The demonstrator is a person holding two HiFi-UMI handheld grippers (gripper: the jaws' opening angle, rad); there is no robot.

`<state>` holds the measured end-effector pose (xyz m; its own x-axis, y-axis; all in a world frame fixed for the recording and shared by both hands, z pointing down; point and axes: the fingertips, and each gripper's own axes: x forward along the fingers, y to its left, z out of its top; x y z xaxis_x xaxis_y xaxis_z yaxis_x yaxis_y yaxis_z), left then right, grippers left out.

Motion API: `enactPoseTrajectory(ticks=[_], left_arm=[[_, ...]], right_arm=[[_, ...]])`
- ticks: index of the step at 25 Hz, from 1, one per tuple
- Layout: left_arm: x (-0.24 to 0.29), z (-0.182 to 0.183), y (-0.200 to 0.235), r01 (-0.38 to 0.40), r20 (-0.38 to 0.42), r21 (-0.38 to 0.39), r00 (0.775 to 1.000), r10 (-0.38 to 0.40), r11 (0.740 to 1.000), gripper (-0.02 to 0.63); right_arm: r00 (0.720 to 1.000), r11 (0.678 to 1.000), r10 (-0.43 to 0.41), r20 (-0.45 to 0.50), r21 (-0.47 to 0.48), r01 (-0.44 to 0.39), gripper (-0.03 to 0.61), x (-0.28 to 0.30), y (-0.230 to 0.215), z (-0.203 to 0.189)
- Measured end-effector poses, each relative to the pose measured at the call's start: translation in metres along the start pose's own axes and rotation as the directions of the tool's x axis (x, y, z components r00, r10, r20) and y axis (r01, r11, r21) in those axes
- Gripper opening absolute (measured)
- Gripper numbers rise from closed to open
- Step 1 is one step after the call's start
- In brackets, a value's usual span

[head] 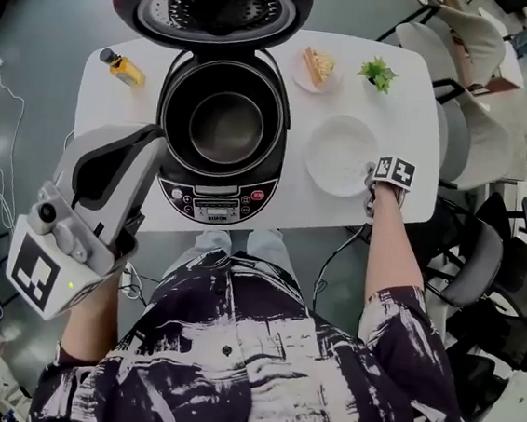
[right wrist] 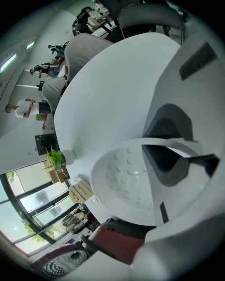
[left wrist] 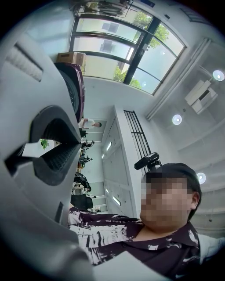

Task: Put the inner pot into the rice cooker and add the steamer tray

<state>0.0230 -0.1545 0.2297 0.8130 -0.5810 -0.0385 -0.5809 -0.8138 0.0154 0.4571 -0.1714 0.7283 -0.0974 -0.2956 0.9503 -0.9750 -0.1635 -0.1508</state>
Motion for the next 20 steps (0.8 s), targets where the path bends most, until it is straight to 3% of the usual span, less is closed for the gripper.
enactPoseTrajectory(ticks=[5,10,15,20], left_arm=[[0.0,-0.002,0.003,0.01,0.0,-0.014,1.0,-0.01,1.0,0.005],[0.0,0.001,0.003,0.039,0.02,0.0,0.999,-0.039,0.999,0.005],[-0.003,0.01,0.008,0.058,0.08,-0.026,0.995,-0.055,0.998,0.005],[-0.015,0.02,0.018,0.071,0.144,-0.039,0.988,-0.065,0.997,0.005]], right_arm=[[0.999,0.999,0.02,-0.038,0.028,-0.019,0.003,-0.003,0.005,-0.003],[0.996,0.994,0.089,-0.013,0.058,-0.088,0.002,-0.023,0.019,0.007],[0.984,0.983,0.174,0.033,-0.06,-0.172,0.002,-0.074,0.058,0.039],[0.955,0.936,0.281,0.09,-0.243,-0.253,0.002,-0.156,0.128,0.083]])
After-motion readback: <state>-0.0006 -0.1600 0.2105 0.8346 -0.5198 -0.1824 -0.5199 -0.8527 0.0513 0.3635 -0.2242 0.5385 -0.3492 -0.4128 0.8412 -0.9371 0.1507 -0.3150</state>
